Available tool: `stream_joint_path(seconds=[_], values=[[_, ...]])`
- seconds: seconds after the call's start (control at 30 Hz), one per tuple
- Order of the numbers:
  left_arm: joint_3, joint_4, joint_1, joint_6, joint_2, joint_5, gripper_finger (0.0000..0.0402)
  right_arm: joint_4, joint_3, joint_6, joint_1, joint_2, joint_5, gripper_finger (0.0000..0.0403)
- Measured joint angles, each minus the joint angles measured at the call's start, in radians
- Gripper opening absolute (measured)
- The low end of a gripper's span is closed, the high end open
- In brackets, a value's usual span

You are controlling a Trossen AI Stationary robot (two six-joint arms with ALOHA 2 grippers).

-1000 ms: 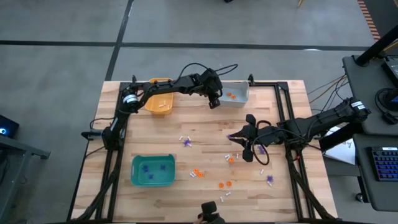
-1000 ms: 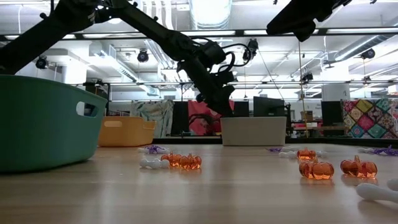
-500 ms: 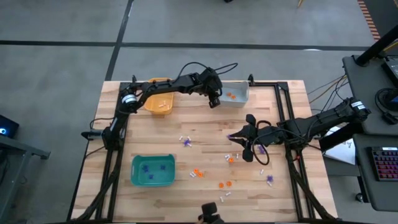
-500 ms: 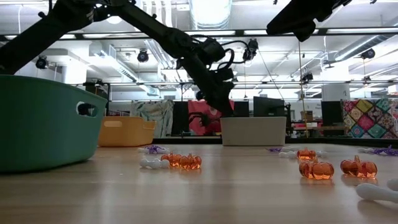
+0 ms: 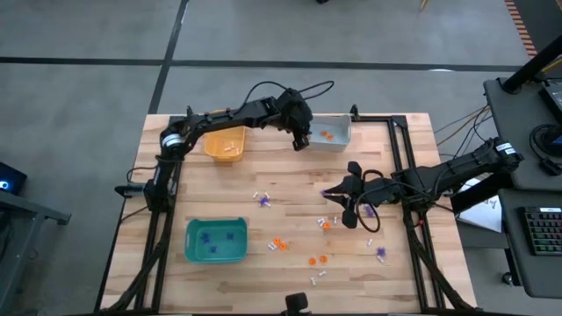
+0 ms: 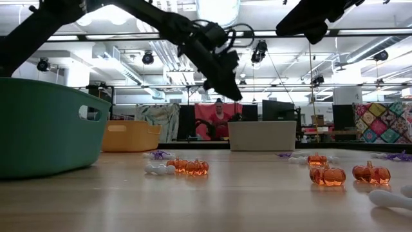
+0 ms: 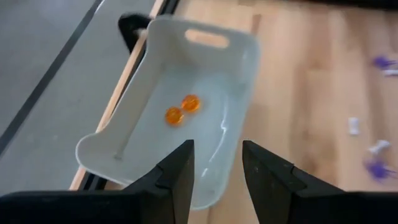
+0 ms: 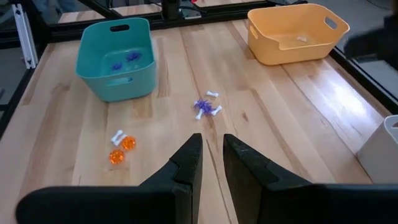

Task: Sort Halloween decoration
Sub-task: Put the white bone toy into the orange bin

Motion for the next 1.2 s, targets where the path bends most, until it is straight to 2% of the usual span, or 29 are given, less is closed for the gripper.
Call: stream_joint_path(seconds=[0.2,0.4,0.5,0.67,0.83,1.2], values=[[-0.005,-0.059,-0.005,0.000,-0.059,0.009,0.0118,-0.001,-0.001,0.049,0.000,0.000,0.002,0.0057],[-0.018,-0.106,-0.022,0.005,-0.104,0.015,0.0118,-0.006,-0.002,0.120,0.000,0.000,0.078,0.0057],[-0.065,-0.092,-0.032,0.005,-0.149,0.016,0.0118,-0.027,-0.002,0.163,0.000,0.000,0.104,0.0057],[-0.229,0.008,-0.037,-0.036,-0.286,0.015,0.0118,-0.082,-0.002,0.249,0.000,0.006,0.109,0.0057],[-0.431,0.149,-0.066,-0.087,-0.458,0.015,0.0118,-0.083,-0.002,0.257,-0.004,0.033,0.147,0.0057],[-0.865,0.472,-0.152,-0.170,-0.831,0.009,0.0118,-0.124,-0.002,0.317,-0.123,0.076,0.130,0.0057]])
